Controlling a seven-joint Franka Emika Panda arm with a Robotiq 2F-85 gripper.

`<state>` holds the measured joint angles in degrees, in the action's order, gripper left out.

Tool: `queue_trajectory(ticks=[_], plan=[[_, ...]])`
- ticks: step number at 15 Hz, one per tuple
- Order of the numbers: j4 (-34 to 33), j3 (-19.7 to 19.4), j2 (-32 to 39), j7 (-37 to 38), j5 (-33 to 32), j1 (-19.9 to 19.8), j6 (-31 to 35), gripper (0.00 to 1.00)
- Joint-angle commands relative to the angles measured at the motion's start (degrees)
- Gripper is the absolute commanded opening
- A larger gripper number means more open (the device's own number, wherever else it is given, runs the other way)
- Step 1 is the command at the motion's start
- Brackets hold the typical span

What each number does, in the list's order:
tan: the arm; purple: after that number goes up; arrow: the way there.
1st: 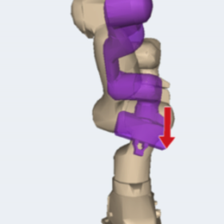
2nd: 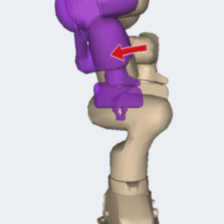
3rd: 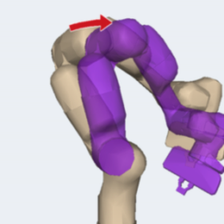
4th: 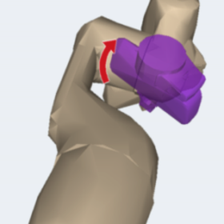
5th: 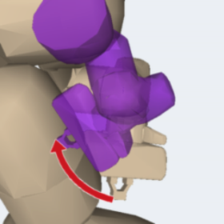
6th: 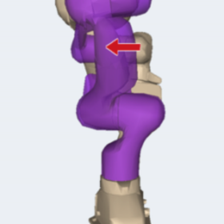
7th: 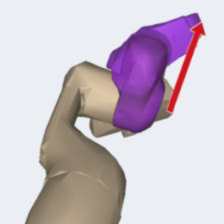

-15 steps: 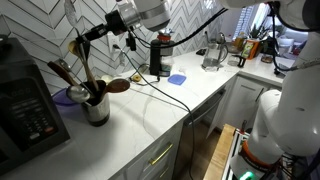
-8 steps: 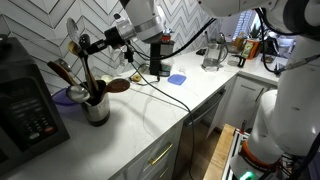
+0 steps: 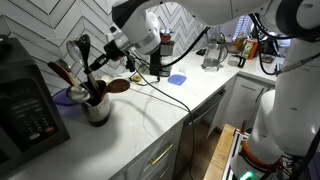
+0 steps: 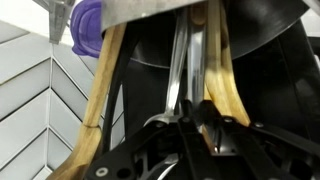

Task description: Put the slotted ladle in the silver holder

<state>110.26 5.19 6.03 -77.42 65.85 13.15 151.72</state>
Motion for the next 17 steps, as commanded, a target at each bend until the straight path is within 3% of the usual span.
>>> queue_trajectory(ticks=[1,3,4,6,12,14,15,17], plan=[[0.60,0.33,2.81,0.18,-0.55,0.74,2.49,0.05],[0.05,0.50,2.95,0.26,0.76,0.69,2.22,0.05],[-0.01,0.62,2.45,-0.23,1.66,0.56,1.82,0.43],[0.95,0.75,-0.36,-1.28,2.75,0.43,2.14,0.51],[6.87,1.97,-16.13,-2.62,0.13,1.69,7.21,0.97],[8.04,2.51,-21.24,-8.41,2.41,2.44,7.68,1.00],[3.07,2.18,-14.88,-4.06,1.19,1.69,6.71,1.00],[3.58,2.41,-17.34,-4.03,1.29,1.92,6.72,1.00]])
